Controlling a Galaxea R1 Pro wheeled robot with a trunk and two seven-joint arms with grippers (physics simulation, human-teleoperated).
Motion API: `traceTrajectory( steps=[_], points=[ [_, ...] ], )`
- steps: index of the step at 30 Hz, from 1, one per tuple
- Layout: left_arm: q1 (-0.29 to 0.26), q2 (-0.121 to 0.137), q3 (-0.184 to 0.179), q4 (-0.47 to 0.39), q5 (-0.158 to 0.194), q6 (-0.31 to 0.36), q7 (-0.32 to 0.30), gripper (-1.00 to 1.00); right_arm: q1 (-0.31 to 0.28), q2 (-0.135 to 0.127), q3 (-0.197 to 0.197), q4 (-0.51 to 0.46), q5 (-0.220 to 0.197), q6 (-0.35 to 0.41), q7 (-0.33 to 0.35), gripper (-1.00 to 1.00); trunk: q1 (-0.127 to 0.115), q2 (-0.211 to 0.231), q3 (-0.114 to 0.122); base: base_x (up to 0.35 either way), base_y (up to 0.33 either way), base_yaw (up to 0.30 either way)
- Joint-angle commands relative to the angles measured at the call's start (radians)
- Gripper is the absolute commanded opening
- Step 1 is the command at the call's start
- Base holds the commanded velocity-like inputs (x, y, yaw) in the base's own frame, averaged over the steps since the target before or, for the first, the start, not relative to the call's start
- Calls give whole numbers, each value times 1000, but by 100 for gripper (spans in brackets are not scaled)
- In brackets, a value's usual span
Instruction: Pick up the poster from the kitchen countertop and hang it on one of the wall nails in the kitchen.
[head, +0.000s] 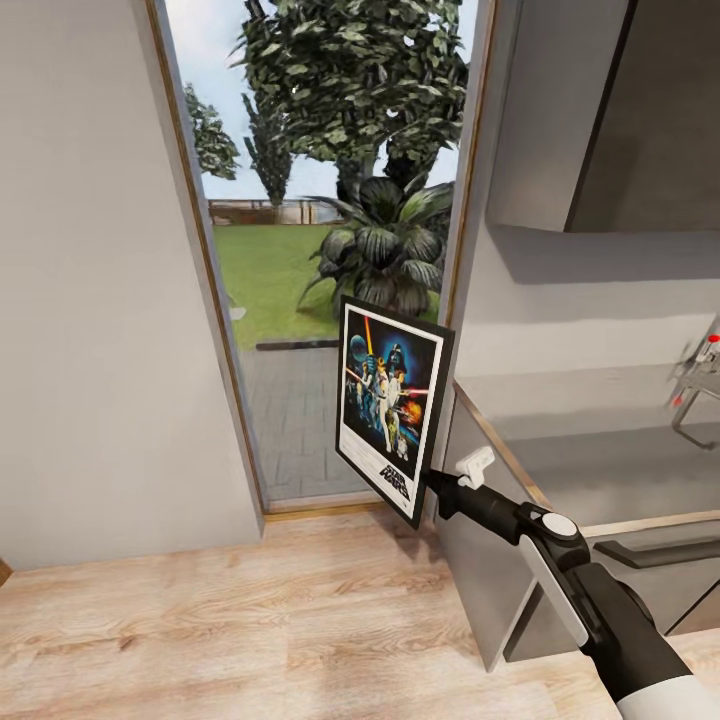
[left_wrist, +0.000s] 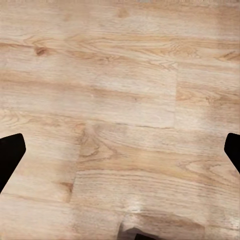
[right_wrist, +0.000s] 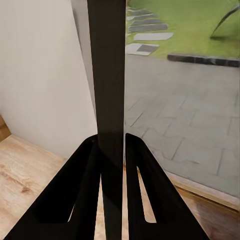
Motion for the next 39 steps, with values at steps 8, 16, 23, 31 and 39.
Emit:
traceTrajectory(
  steps=[8, 16, 23, 31, 39],
  points=[
    [0, -1, 4, -1, -1, 0, -7, 100, -1, -1, 0, -1, -13, 10, 2, -100, -23, 41, 18, 0, 0, 0],
    [0, -1, 4, -1, -1, 0, -7, 100, -1, -2, 0, -1, -13, 10, 2, -100, -53, 97, 43, 0, 0, 0],
    [0, -1, 4, -1, -1, 0, -7, 100, -1, -2, 0, -1, -13, 10, 2, -100, -80, 146, 65, 0, 0, 0],
    [0, -1, 4, -1, -1, 0, -7, 100, -1, -2, 0, -1, -13, 10, 2, -100, -111, 202, 90, 0, 0, 0],
    [0, -1, 4, -1, -1, 0, -8, 100, -1, -2, 0, -1, -13, 10, 2, -100, -142, 258, 115, 0, 0, 0]
  ],
)
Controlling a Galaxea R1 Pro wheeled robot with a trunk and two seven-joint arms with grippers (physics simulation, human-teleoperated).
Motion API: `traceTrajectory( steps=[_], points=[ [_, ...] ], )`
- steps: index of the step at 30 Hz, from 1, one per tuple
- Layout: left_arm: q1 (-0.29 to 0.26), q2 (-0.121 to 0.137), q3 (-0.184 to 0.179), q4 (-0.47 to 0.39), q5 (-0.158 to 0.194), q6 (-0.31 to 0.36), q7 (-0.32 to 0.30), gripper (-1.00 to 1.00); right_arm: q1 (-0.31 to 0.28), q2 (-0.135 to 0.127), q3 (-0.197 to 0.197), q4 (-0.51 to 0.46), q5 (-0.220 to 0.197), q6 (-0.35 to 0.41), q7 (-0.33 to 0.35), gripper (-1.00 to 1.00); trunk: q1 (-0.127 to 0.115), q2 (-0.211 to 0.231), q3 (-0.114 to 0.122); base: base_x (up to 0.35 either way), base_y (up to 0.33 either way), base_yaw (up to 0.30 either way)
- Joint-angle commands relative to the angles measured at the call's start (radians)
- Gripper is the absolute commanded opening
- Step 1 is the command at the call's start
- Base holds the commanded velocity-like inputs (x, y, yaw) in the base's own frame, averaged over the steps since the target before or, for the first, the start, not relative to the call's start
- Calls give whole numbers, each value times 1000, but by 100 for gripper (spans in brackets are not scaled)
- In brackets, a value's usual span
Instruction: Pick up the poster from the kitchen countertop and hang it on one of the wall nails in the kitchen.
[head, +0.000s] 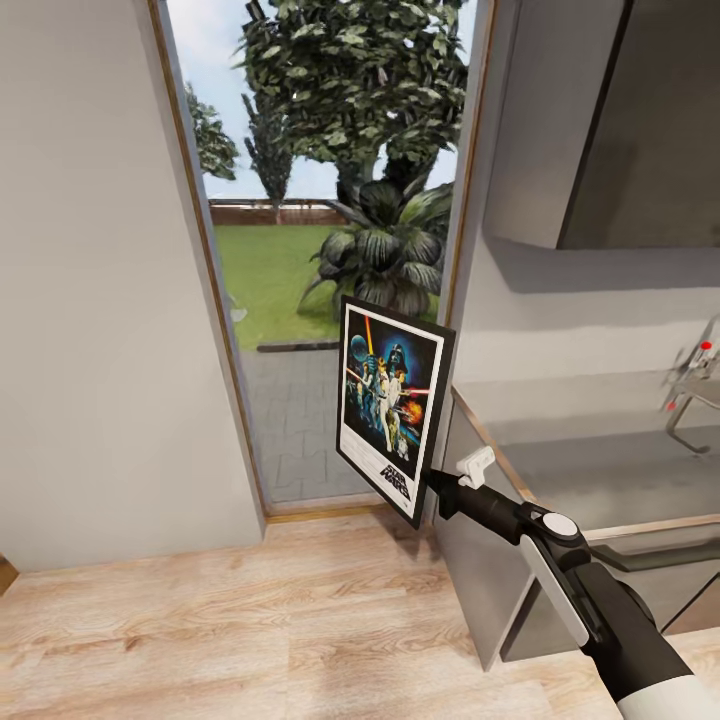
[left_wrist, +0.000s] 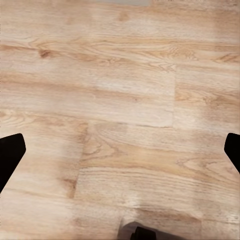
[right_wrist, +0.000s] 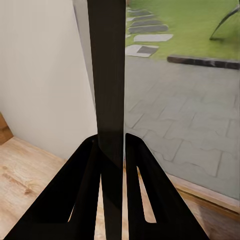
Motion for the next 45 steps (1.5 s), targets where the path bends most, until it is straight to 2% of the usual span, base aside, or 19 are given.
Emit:
traceTrajectory(
  steps=[1, 27, 45],
  points=[
    [0, -1, 4, -1, 0, -1, -8, 100, -1, -1, 1, -1, -13, 10, 2, -100, -4, 6, 2, 0, 0, 0],
    [0, -1, 4, -1, 0, -1, -8, 100, -1, -1, 1, -1, -13, 10, 2, -100, -103, 188, 83, 0, 0, 0],
    [0, -1, 4, -1, 0, -1, -7, 100, -1, -1, 1, -1, -13, 10, 2, -100, -103, 188, 83, 0, 0, 0]
  ],
)
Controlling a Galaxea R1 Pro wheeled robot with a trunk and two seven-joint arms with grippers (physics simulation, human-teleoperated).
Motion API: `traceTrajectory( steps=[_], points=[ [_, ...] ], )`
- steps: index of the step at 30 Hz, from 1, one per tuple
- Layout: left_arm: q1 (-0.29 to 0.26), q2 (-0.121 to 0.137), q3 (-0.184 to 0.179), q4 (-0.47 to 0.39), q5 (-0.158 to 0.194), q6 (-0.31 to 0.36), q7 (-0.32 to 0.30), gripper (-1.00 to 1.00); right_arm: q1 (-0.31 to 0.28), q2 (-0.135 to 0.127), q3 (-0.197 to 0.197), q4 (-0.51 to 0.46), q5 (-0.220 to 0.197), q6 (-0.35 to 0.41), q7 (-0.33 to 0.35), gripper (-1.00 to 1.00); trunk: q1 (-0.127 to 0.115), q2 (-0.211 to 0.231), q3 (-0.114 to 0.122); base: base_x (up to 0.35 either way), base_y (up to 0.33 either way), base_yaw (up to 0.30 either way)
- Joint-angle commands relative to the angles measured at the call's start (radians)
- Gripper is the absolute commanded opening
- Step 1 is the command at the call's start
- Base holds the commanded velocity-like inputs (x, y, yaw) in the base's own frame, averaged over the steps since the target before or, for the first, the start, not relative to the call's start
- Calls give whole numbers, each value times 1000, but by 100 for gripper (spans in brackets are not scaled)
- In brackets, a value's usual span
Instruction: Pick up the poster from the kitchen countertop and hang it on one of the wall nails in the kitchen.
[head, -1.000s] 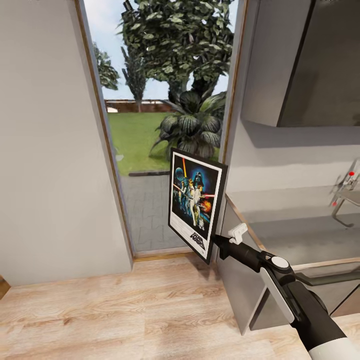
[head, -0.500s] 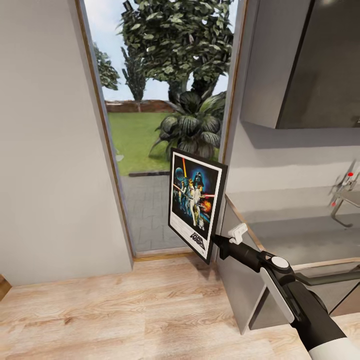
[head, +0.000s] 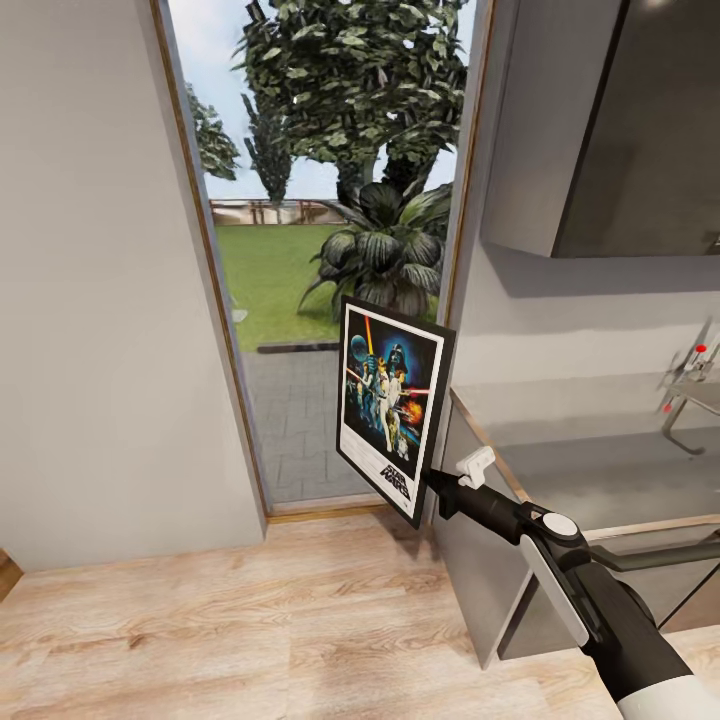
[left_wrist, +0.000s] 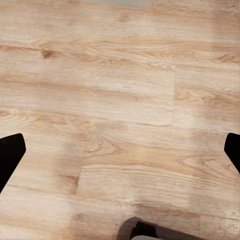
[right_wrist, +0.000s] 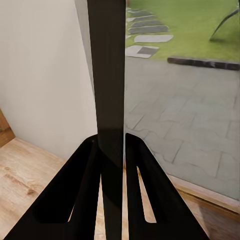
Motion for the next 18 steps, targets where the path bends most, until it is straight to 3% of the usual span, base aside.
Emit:
traceTrajectory(
  steps=[1, 18],
  points=[
    [0, -1, 4, -1, 0, -1, -8, 100, -1, -1, 1, -1, -13, 10, 2, -100, 1, -2, -2, 0, 0, 0],
    [0, -1, 5, 0, 0, -2, -7, 100, -1, -1, 1, -1, -13, 10, 2, -100, 1, -2, -2, 0, 0, 1]
  ],
)
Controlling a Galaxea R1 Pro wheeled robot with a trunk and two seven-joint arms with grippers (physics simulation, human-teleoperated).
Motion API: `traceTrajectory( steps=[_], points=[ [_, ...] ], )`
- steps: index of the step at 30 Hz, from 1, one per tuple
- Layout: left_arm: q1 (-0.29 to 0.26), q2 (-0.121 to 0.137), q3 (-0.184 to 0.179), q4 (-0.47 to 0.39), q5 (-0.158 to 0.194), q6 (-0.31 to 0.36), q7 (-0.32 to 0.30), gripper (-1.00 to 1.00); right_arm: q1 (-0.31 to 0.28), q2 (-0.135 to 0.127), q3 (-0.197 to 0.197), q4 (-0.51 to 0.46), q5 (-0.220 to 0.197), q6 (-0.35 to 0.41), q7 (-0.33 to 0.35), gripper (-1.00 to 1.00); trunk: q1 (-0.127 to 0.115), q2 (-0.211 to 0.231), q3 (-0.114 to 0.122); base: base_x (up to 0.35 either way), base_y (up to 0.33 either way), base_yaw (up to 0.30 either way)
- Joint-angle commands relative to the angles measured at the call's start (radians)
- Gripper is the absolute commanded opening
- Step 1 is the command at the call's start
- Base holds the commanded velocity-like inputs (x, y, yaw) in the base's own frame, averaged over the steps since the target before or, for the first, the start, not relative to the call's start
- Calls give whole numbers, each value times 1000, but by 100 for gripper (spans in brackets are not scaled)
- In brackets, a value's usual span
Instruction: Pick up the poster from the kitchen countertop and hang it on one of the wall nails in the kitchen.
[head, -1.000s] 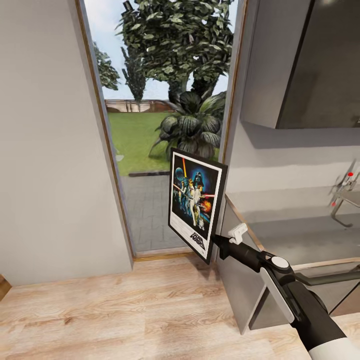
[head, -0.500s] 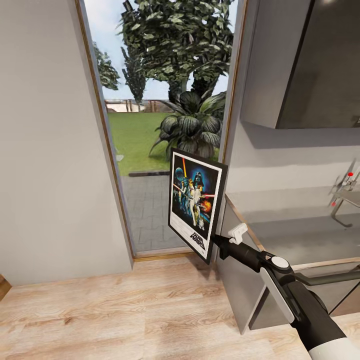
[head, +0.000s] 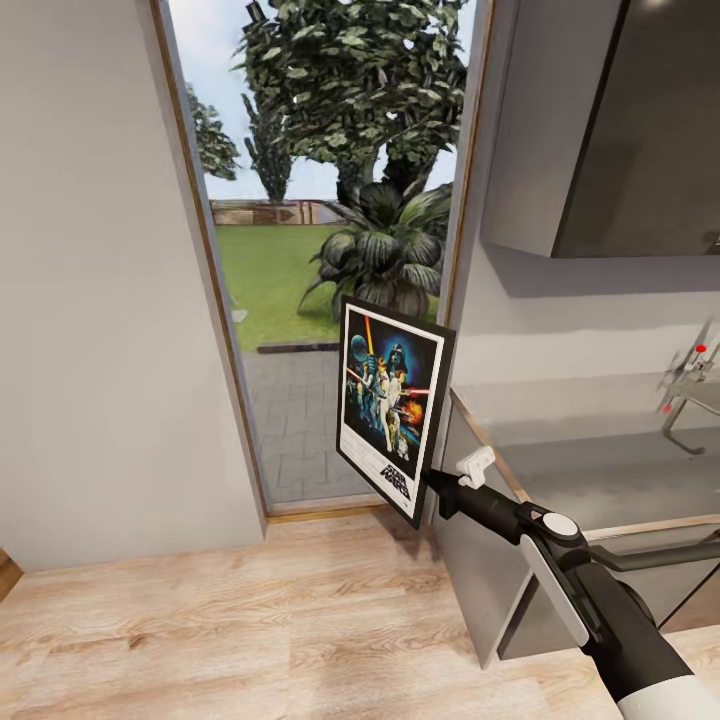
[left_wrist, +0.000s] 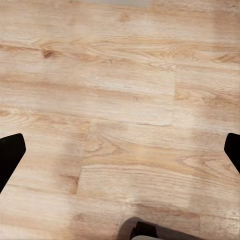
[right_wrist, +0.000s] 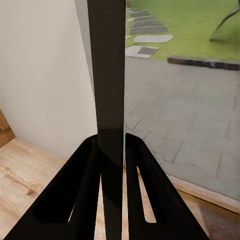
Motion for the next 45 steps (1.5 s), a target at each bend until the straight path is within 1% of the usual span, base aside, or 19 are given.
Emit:
traceTrajectory(
  steps=[1, 12, 24, 36, 45],
  points=[
    [0, -1, 4, -1, 0, -1, -8, 100, -1, -1, 0, -1, -13, 10, 2, -100, 1, -2, -2, 0, 0, 53],
    [0, -1, 3, 4, 0, 0, -8, 100, -1, -1, 0, -1, -13, 11, 2, -100, 1, -2, -2, 0, 16, 172],
    [0, -1, 3, 7, 0, 1, -8, 100, -1, -1, 0, -1, -12, 11, 2, -100, 1, -2, -2, 0, 252, 25],
    [0, -1, 3, 7, 0, 1, -8, 100, -1, -1, 0, -2, -11, 11, 1, -100, 1, -2, -2, 0, 282, 272],
    [0, -1, 3, 7, 0, 1, -8, 100, -1, -1, 0, -1, -12, 11, 0, -100, 1, -2, -2, 0, 46, 293]
  ],
)
